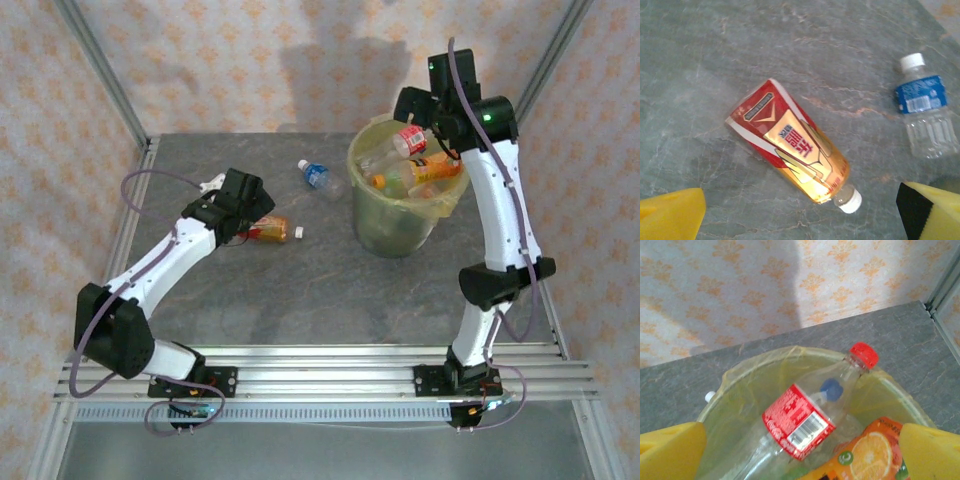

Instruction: Put the plastic bottles in the bin

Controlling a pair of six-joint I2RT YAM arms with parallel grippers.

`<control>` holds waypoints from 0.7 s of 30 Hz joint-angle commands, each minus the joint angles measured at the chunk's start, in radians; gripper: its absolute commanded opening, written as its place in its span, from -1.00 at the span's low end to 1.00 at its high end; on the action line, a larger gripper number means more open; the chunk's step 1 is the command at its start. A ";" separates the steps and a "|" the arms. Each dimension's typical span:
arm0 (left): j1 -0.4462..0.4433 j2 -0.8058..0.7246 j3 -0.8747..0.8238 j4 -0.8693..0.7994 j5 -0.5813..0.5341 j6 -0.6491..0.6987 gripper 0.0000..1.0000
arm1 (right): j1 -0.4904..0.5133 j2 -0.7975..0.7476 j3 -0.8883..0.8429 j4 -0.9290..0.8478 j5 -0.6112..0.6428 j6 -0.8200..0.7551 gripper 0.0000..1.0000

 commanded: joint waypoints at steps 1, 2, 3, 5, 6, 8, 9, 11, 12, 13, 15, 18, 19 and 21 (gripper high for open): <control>0.017 0.050 -0.021 0.033 -0.033 -0.134 1.00 | 0.012 -0.049 -0.061 0.041 0.018 -0.024 0.98; 0.020 0.068 -0.023 0.051 -0.020 -0.144 1.00 | 0.014 -0.061 -0.079 0.049 0.019 -0.026 0.98; 0.022 0.088 -0.022 0.061 -0.010 -0.153 1.00 | 0.017 -0.070 -0.089 0.055 0.021 -0.028 0.98; 0.029 0.134 -0.009 0.076 0.010 -0.167 1.00 | 0.019 -0.088 -0.112 0.066 0.020 -0.029 0.98; 0.032 0.155 0.001 0.083 0.018 -0.169 1.00 | 0.021 -0.097 -0.123 0.071 0.019 -0.031 0.98; 0.035 0.194 0.021 0.090 0.025 -0.173 1.00 | 0.023 -0.112 -0.143 0.081 0.017 -0.034 0.98; 0.036 0.211 0.031 0.090 0.024 -0.176 1.00 | 0.022 -0.120 -0.152 0.086 0.018 -0.034 0.98; 0.039 0.245 0.047 0.089 0.032 -0.184 1.00 | 0.024 -0.132 -0.168 0.091 0.028 -0.030 0.98; 0.040 0.259 0.052 0.091 0.039 -0.190 1.00 | 0.024 -0.140 -0.180 0.097 0.033 -0.029 0.98; 0.042 0.272 0.053 0.095 0.044 -0.193 1.00 | 0.023 -0.147 -0.188 0.103 0.036 -0.028 0.98; 0.044 0.300 0.062 0.099 0.052 -0.201 1.00 | 0.024 -0.164 -0.214 0.119 0.037 -0.024 0.98; 0.051 0.338 0.076 0.101 0.051 -0.204 1.00 | 0.025 -0.181 -0.243 0.140 0.033 -0.023 0.98; 0.053 0.349 0.078 0.101 0.048 -0.205 1.00 | 0.024 -0.183 -0.246 0.142 0.031 -0.023 0.98; 0.062 0.373 0.085 0.108 0.049 -0.204 1.00 | 0.025 -0.184 -0.248 0.141 0.026 -0.023 0.98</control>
